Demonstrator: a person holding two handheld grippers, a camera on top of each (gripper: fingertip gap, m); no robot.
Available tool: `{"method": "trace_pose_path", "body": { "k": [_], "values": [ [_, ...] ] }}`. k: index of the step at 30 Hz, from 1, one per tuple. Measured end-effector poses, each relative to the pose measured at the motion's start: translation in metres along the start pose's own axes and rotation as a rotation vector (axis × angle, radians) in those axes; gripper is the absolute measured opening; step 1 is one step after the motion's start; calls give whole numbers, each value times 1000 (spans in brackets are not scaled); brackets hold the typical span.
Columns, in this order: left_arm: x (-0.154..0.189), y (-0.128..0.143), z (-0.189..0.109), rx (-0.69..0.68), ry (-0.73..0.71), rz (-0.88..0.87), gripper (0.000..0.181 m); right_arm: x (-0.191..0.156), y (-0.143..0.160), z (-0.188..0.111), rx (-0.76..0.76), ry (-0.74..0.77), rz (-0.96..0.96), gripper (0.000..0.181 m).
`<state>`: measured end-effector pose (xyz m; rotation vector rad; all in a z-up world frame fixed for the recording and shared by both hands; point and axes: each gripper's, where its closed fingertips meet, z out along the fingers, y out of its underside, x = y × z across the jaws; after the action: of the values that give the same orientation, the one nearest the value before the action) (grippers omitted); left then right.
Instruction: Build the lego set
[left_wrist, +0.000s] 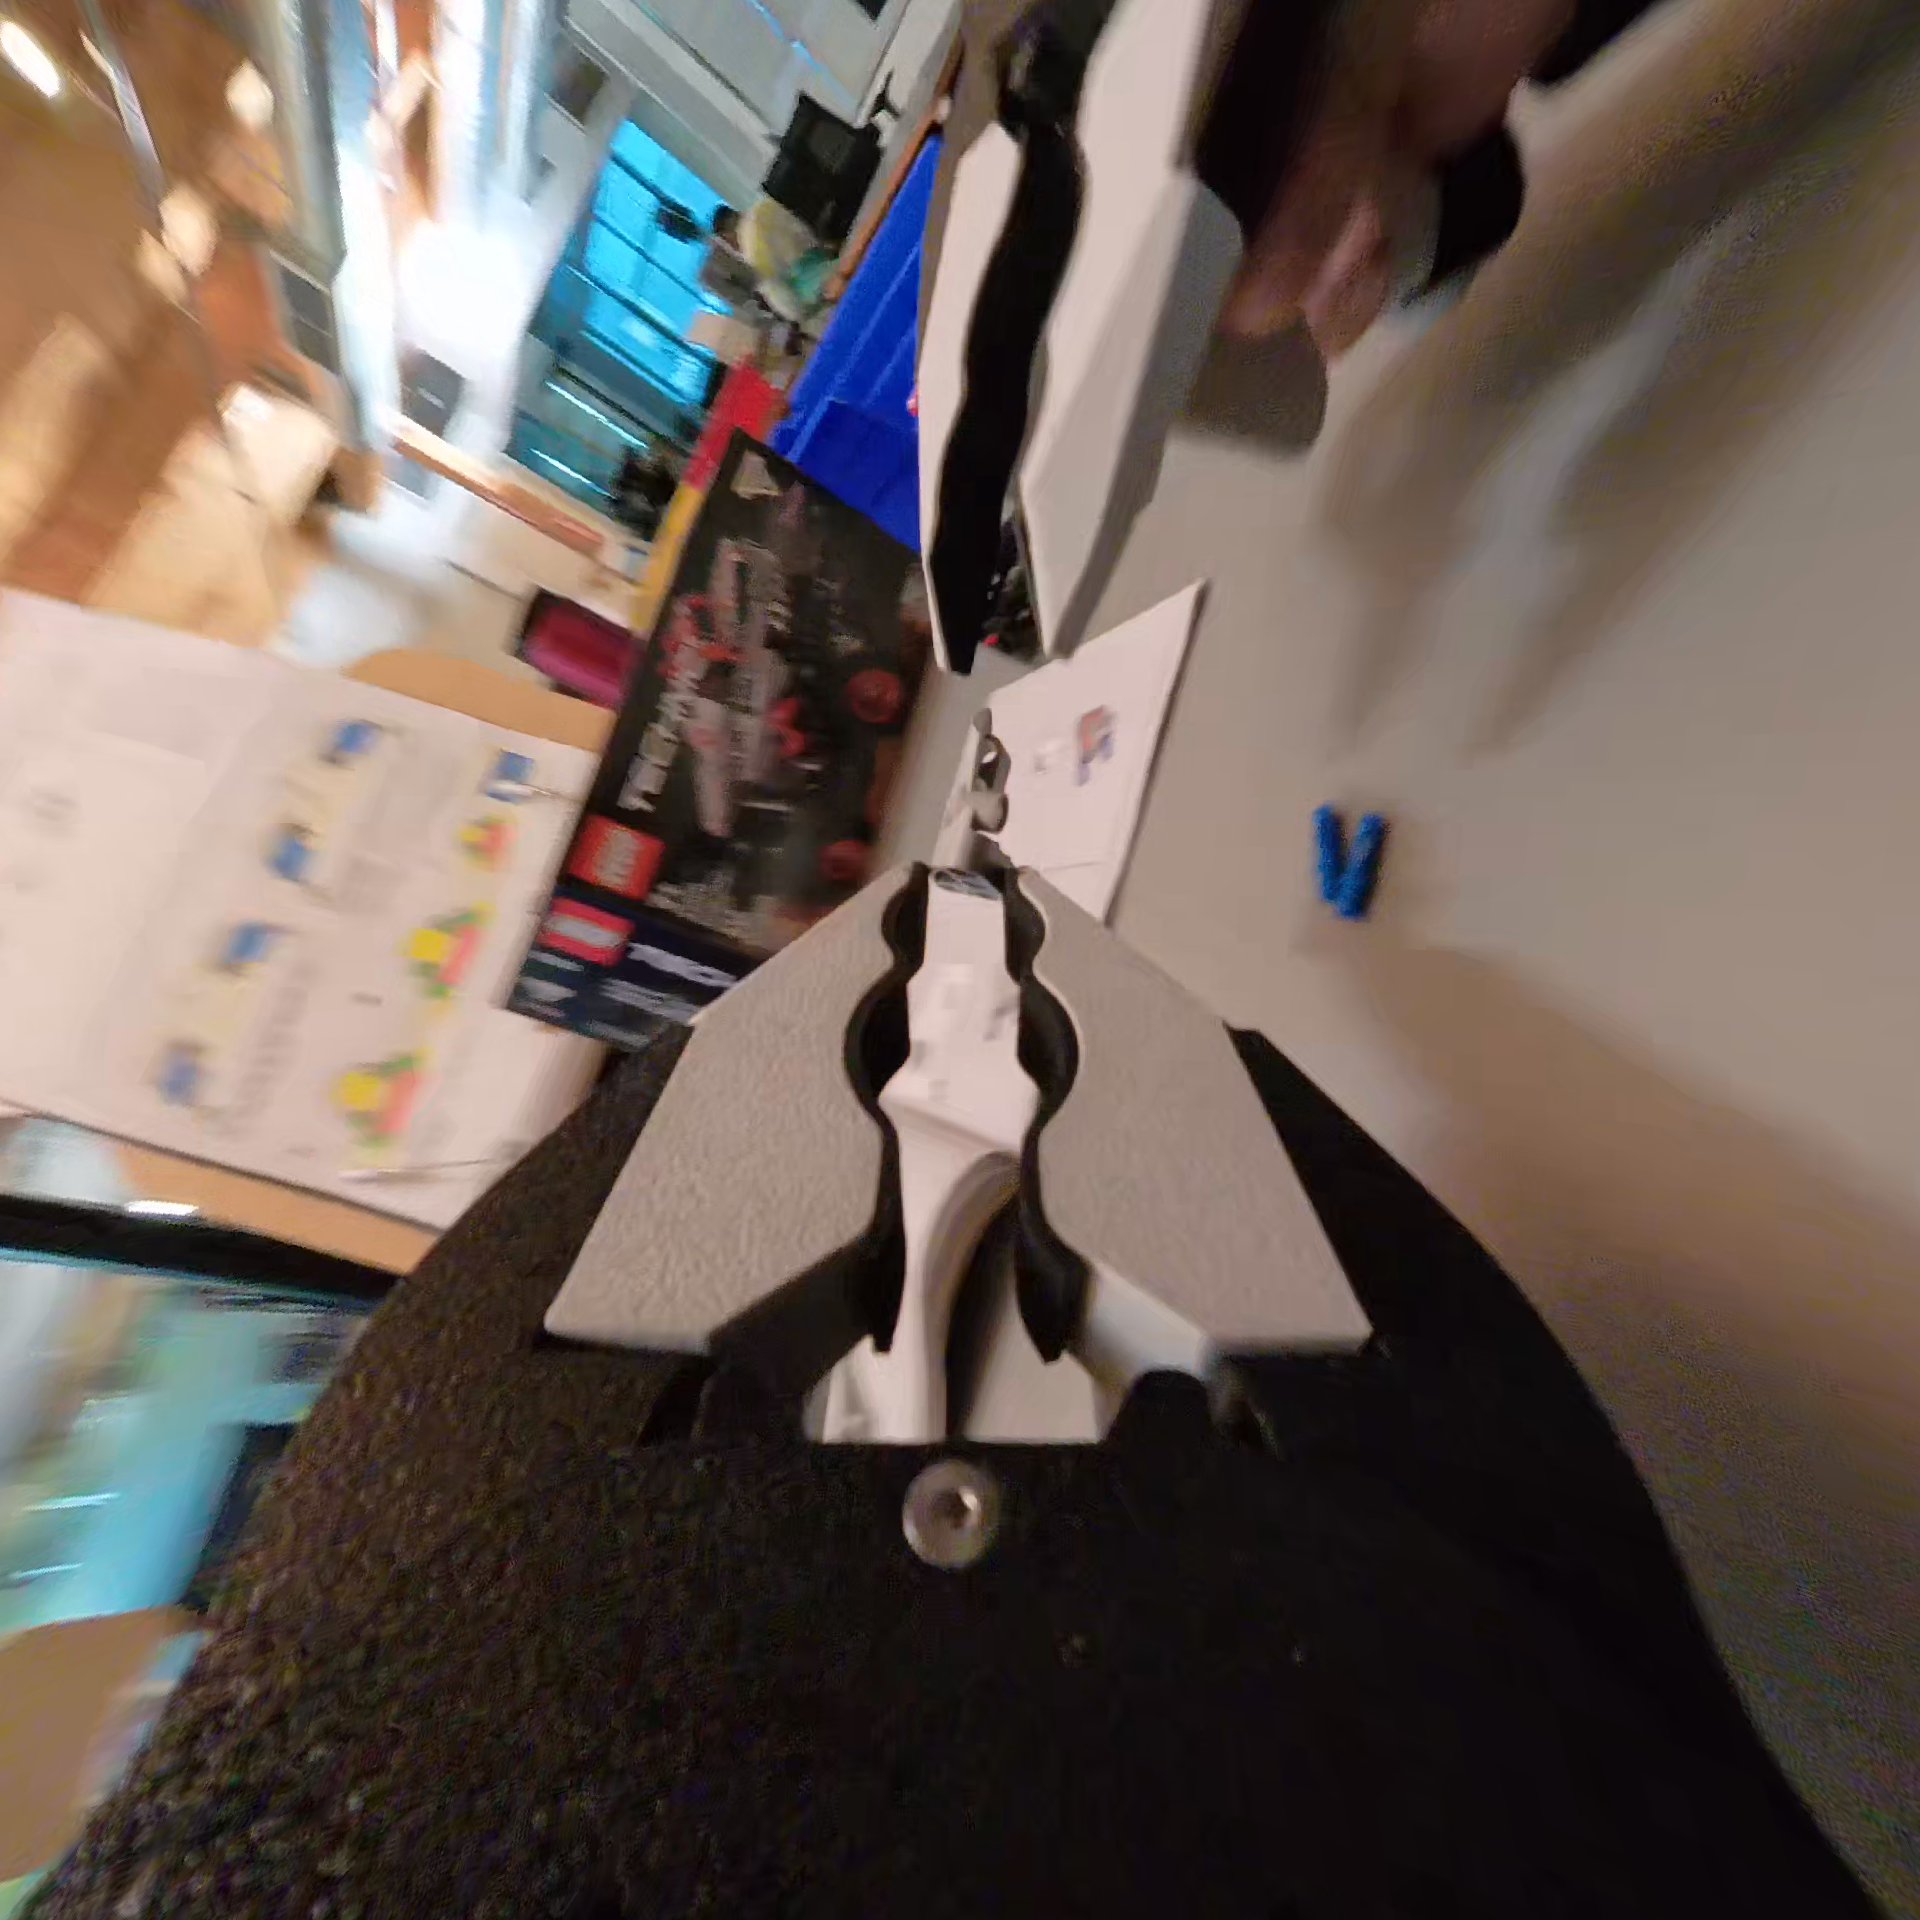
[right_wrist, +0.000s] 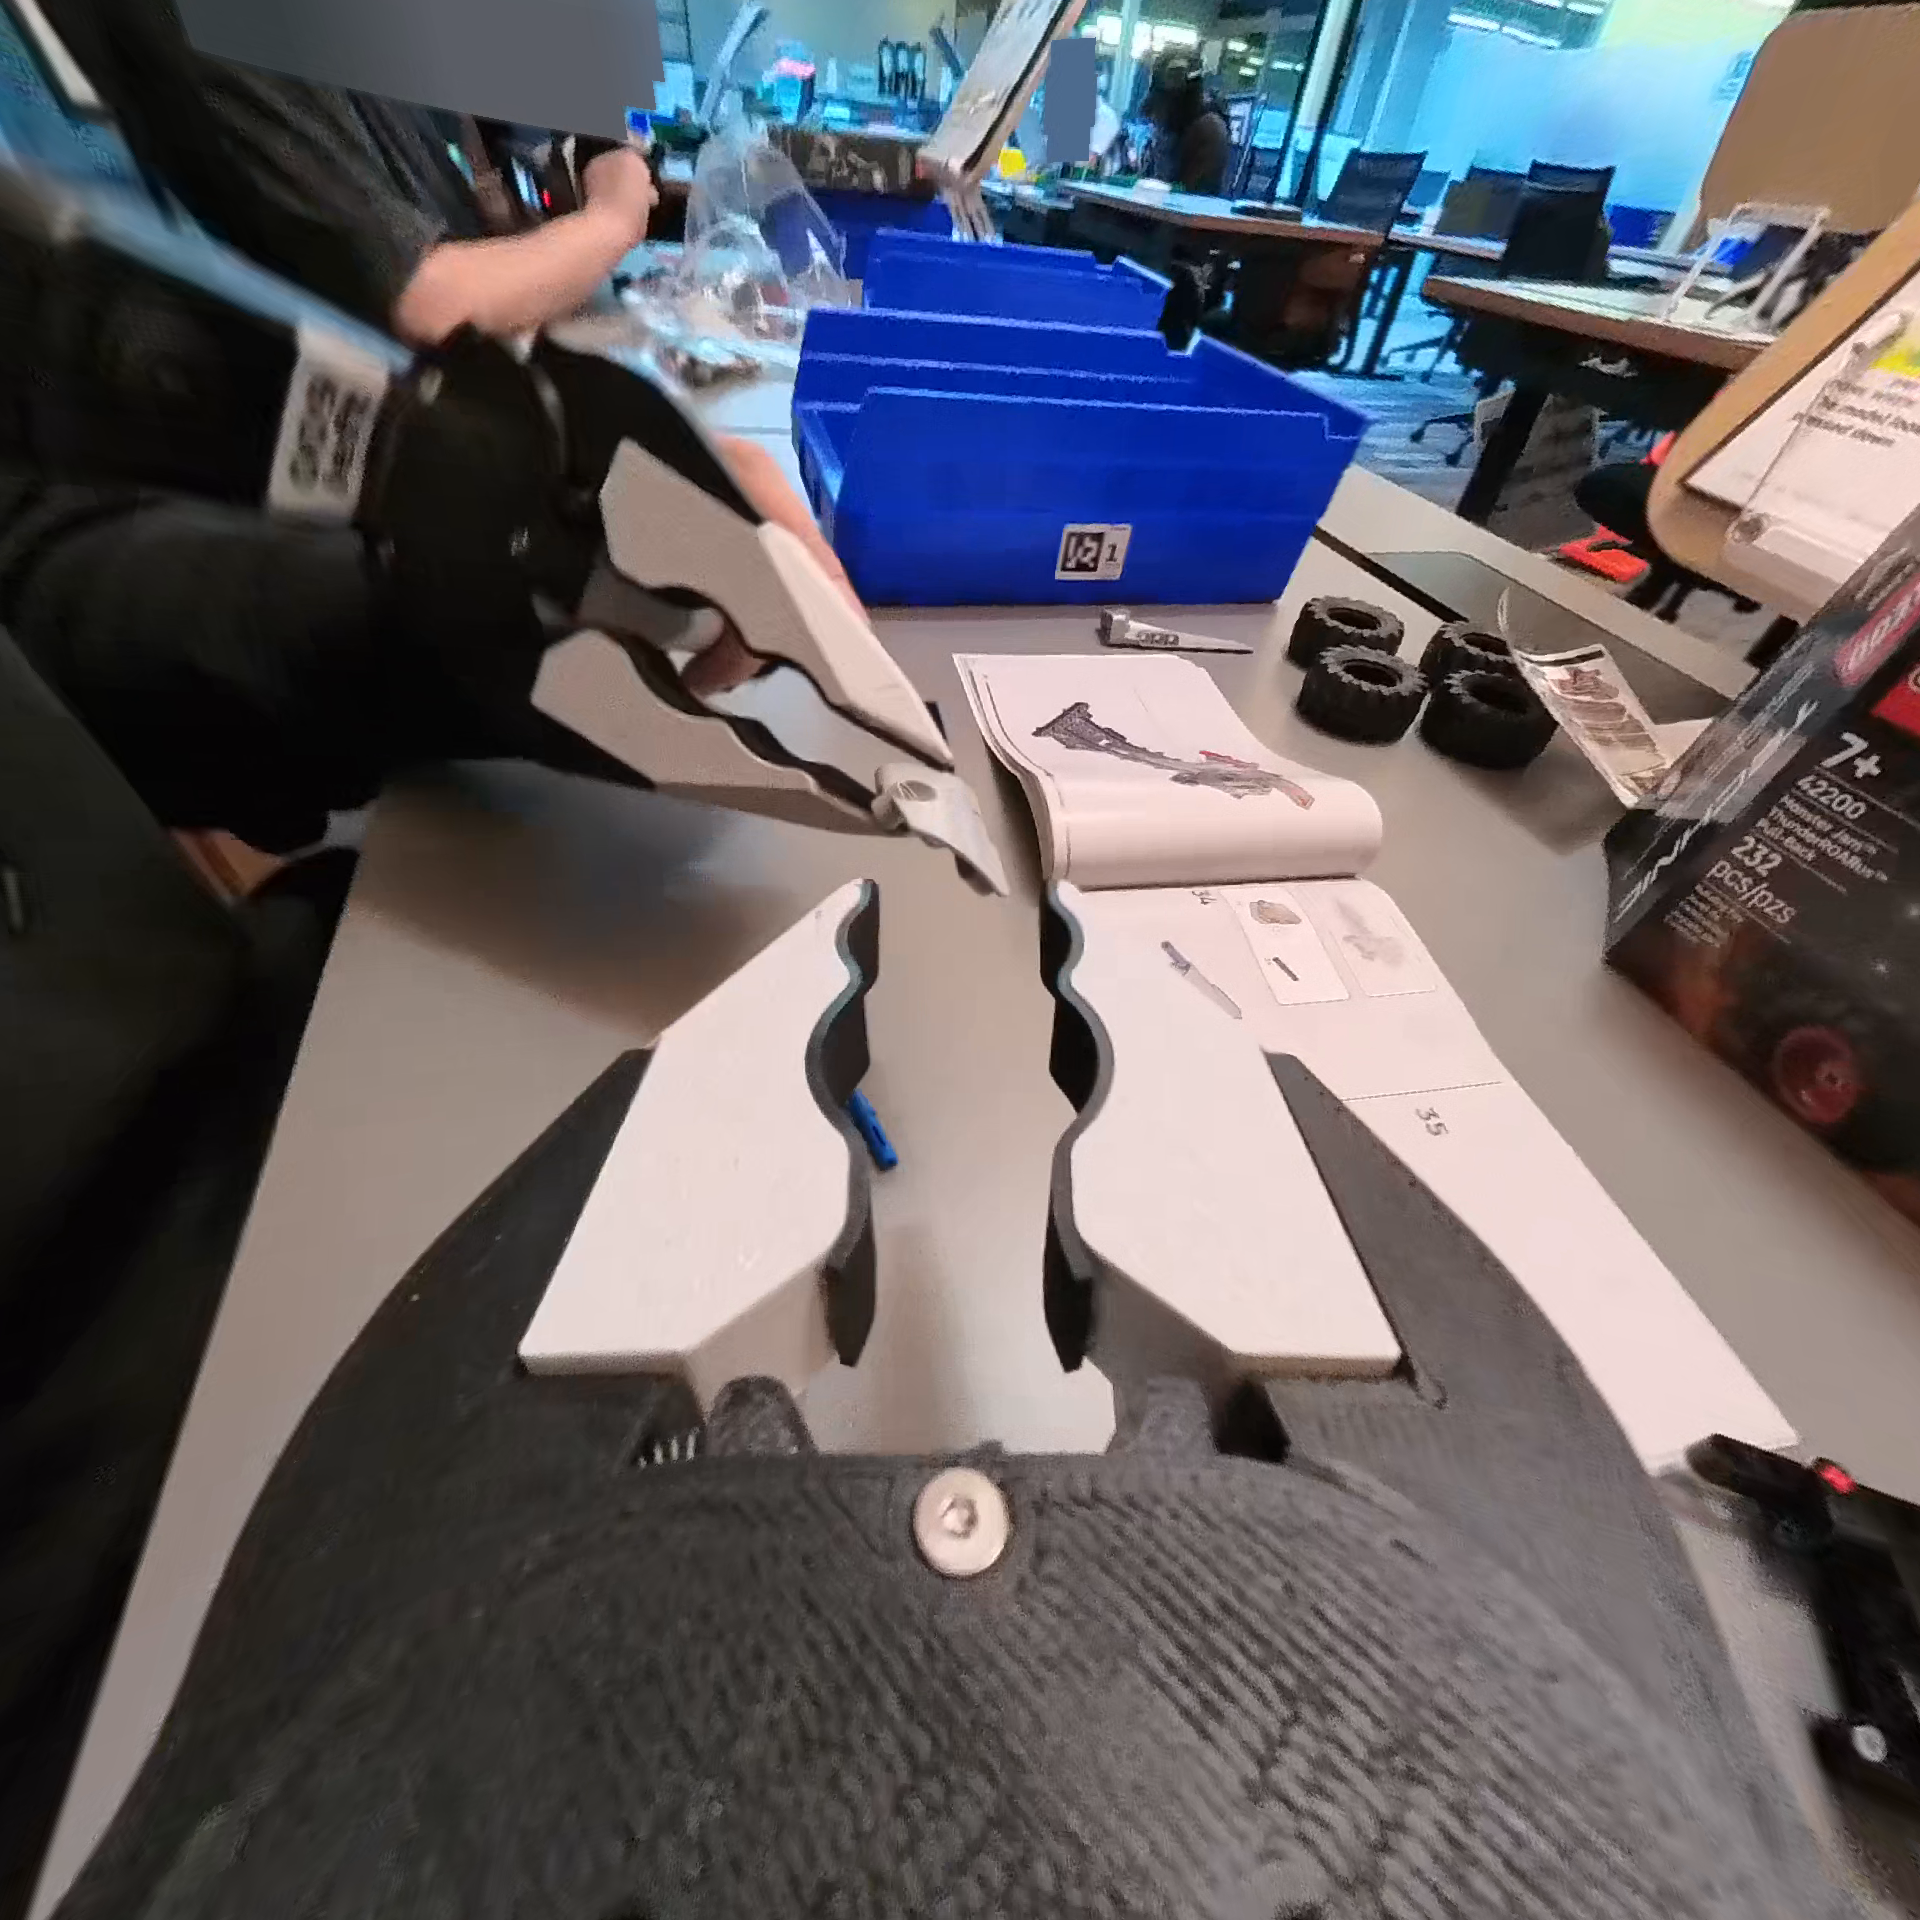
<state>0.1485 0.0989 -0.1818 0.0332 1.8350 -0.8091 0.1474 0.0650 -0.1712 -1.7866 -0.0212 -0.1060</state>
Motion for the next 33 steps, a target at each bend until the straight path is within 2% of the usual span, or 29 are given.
{"method": "trace_pose_path", "body": {
  "k": [2,4,7,10,15,20,24,27,30,33],
  "values": [
    [-8,-1,-3,-28,-115,232,11,2,-2,0,9,0,69,30],
    [-12,-3,-4,-59,-195,373,10,-1,-5,1,16,-27,144,34],
    [-15,-11,-6,-37,-256,437,10,1,-4,4,10,-42,295,42],
    [-20,-17,-10,-29,-320,518,10,4,-10,3,66,-79,473,42],
    [-16,-27,-11,-18,-364,636,11,-5,-13,2,121,-221,706,35],
    [-11,-37,-12,12,-373,673,11,-14,-19,0,161,-316,765,15],
    [-10,-40,-13,34,-363,656,10,-17,-19,-3,180,-359,724,14],
    [-7,-43,-13,64,-324,573,11,-19,-20,-7,208,-384,655,12],
    [-3,-38,-9,77,-235,400,17,-13,-18,-13,244,-359,585,4],
    [2,-36,-8,133,-87,88,29,-2,-21,-24,312,-324,542,4]
  ]
}}
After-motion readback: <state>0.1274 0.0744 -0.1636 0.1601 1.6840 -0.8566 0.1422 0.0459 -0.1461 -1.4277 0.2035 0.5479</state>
